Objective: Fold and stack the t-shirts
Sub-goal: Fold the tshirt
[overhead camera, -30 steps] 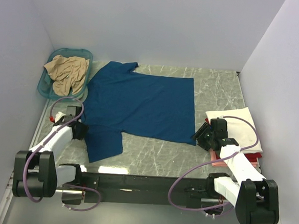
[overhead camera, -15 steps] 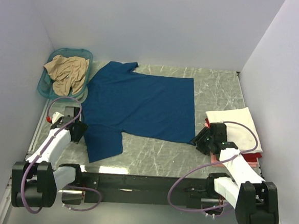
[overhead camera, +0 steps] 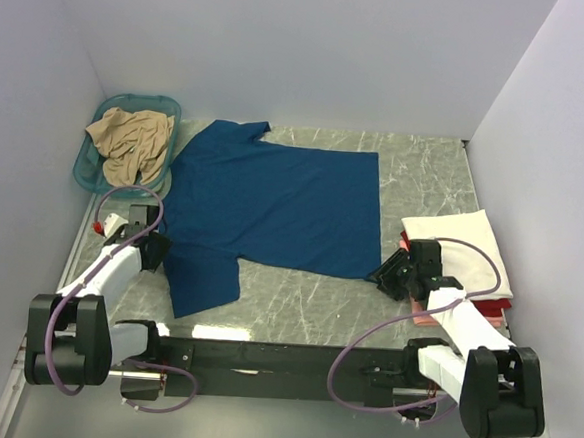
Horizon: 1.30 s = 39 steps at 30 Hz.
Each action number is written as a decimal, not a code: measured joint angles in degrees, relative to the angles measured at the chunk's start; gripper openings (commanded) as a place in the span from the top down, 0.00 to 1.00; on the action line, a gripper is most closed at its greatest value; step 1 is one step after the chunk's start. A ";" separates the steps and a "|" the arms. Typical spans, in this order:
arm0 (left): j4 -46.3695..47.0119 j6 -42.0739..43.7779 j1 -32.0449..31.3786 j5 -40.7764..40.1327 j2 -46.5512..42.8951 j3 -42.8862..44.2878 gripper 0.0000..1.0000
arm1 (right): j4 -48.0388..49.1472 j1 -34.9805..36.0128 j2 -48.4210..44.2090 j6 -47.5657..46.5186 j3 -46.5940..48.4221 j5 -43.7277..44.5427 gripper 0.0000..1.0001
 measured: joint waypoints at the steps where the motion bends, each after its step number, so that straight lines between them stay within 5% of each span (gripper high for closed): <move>1: 0.35 0.15 0.00 0.00 0.13 0.00 0.57 | 0.15 0.00 0.17 0.00 0.00 -0.02 0.53; 4: 1.16 0.55 0.00 0.17 0.37 -0.28 0.72 | 0.74 0.00 0.87 0.07 0.00 0.09 0.60; 10: 1.38 1.44 0.00 1.53 -0.20 -1.55 0.98 | 1.88 0.00 2.69 -0.66 0.00 0.55 0.90; 14: 0.90 1.62 0.00 2.54 -2.62 -1.62 0.99 | 1.77 0.00 2.56 -1.25 0.13 1.25 1.00; 24: -4.22 1.36 0.00 2.75 -13.99 -2.12 0.99 | -0.50 0.00 -2.69 -1.70 0.46 2.29 1.00; 27: -4.83 1.25 0.00 3.21 -14.82 -2.71 0.74 | -0.72 0.00 -3.26 -1.73 0.46 2.27 1.00; 28: -4.92 1.44 0.00 3.41 -14.69 -2.82 0.56 | -0.70 0.00 -3.32 -1.75 0.46 2.25 1.00; 30: -5.03 1.68 0.00 3.78 -14.32 -3.06 0.46 | -0.70 0.00 -3.28 -1.75 0.46 2.21 1.00; 39: -2.23 1.70 0.00 4.17 -5.62 -3.15 0.38 | -0.55 0.00 -0.79 -1.81 0.98 1.36 1.00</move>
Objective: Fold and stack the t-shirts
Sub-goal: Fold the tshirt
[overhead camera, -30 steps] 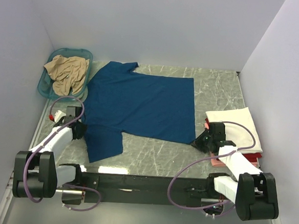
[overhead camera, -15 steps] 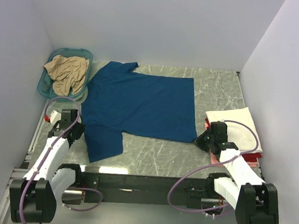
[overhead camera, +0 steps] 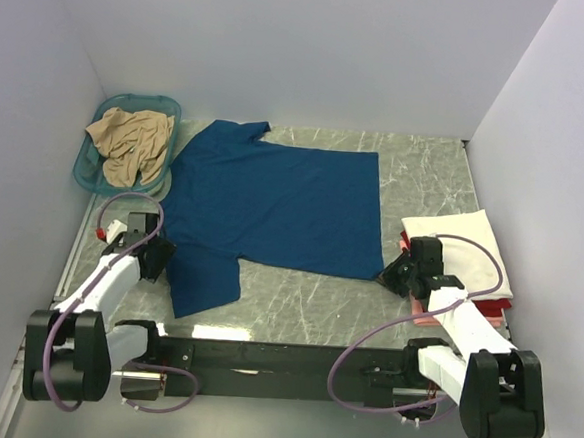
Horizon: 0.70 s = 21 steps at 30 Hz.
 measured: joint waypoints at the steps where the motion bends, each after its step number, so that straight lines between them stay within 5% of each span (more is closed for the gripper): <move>1: 0.79 0.07 0.00 0.26 1.31 -0.02 0.39 | 0.09 0.00 0.17 -0.04 0.11 -0.04 1.00; 6: 6.29 0.28 0.02 1.81 3.48 -0.13 0.53 | 0.46 0.00 0.90 -0.26 0.33 -0.22 1.00; 10: 7.63 0.76 0.04 2.89 4.04 -0.76 0.87 | 0.59 0.00 1.31 -0.46 0.33 -0.24 1.00; 13: 6.80 0.98 0.04 3.26 3.17 -1.22 0.99 | 0.61 0.00 1.31 -0.74 0.33 -0.22 1.00; 21: -1.73 -0.02 0.04 2.45 -8.52 -0.24 0.99 | -0.39 0.00 -0.87 -0.81 0.33 0.02 1.00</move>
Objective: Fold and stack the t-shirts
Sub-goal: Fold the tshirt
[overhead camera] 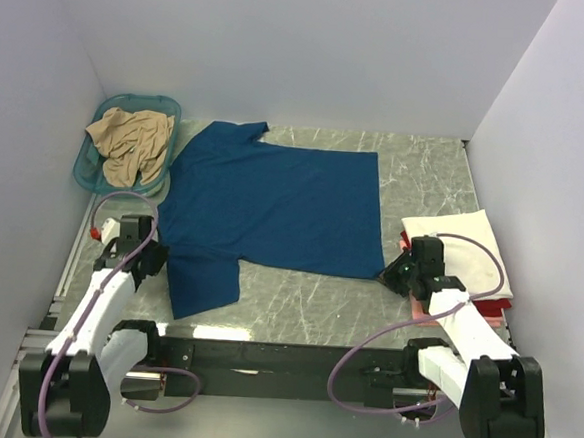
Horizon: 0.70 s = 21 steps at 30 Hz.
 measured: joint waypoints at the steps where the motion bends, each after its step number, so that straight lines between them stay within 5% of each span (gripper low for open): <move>1: -1.09 -0.26 0.00 -0.15 -1.20 0.20 0.99 | -0.35 0.00 -0.72 0.02 0.00 0.07 1.00; 21: -20.37 -7.34 -0.04 0.00 -17.99 6.54 0.99 | -14.56 -0.13 -19.41 2.36 0.55 2.78 1.00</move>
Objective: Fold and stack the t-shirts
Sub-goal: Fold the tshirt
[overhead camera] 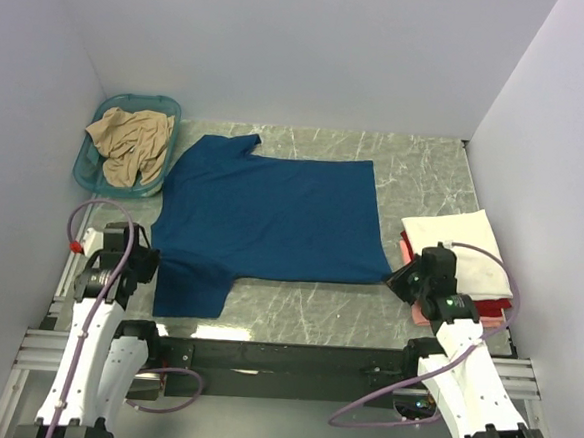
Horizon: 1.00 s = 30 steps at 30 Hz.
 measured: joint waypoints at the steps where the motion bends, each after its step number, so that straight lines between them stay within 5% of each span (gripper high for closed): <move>1: 0.28 0.37 0.00 0.15 1.42 0.22 0.99 | 0.11 -0.02 0.57 -0.02 0.35 -0.11 1.00; 18: 12.90 6.93 0.00 0.35 48.17 23.65 0.99 | 10.43 -0.02 47.98 -4.79 32.96 -3.37 1.00; 30: 14.34 7.89 1.09 1.95 56.83 29.59 0.99 | 12.20 -1.05 57.83 -6.27 40.28 -4.76 1.00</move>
